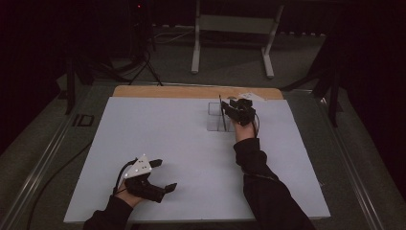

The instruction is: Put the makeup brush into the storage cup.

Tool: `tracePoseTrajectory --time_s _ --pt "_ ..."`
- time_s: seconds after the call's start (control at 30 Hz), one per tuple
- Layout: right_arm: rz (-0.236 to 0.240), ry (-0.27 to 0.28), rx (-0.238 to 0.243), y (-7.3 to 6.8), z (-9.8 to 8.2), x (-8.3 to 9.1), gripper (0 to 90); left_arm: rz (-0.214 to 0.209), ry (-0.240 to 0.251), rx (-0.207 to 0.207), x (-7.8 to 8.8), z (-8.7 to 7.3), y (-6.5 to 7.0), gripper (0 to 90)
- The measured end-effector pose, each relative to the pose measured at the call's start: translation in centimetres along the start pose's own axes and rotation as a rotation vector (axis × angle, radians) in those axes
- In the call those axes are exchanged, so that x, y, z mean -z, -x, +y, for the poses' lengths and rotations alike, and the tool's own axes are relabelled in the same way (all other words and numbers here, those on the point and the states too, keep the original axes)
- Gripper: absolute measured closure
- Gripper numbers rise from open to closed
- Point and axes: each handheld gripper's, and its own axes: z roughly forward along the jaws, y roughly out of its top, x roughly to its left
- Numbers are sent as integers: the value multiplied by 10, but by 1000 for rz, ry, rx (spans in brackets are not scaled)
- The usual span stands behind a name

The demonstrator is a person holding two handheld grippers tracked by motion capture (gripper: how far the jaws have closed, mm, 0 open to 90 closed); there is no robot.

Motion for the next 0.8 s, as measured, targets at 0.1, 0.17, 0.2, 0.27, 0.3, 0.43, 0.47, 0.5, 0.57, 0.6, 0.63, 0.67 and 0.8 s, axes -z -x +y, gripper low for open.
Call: tracePoseTrajectory --time_s 0.1,0.17,0.2,0.27,0.3,0.43,0.47,0.5,0.57,0.6,0.63,0.67,0.8 --pt "-1 -4 1 0 2 1 474 0 -1 3 0 0 0 16" --pt "5 2 -10 2 3 3 431 -2 -1 5 0 0 0 16" --pt "5 2 -10 2 3 3 431 -2 -1 5 0 0 0 16" --pt "9 6 -23 3 6 6 357 -1 -2 6 0 0 0 16" --pt "5 7 -24 3 7 8 322 0 -3 4 0 0 0 16" --pt "-16 4 -15 2 11 11 159 0 -4 4 0 0 0 16" --pt "-29 -1 -12 2 12 12 133 1 -2 6 0 1 0 16" --pt "-22 -5 -10 2 13 13 126 1 -2 5 1 1 0 16" --pt "-12 -11 -17 2 14 16 102 4 -2 3 1 1 0 16" --pt "-12 -11 -17 2 14 16 102 4 -2 3 1 1 0 16" --pt "19 -12 -11 3 15 18 99 3 -1 5 1 1 0 16" --pt "29 -17 -2 3 18 23 99 7 2 4 2 1 0 16" --pt "41 -11 8 2 20 30 99 7 4 5 3 2 0 16"
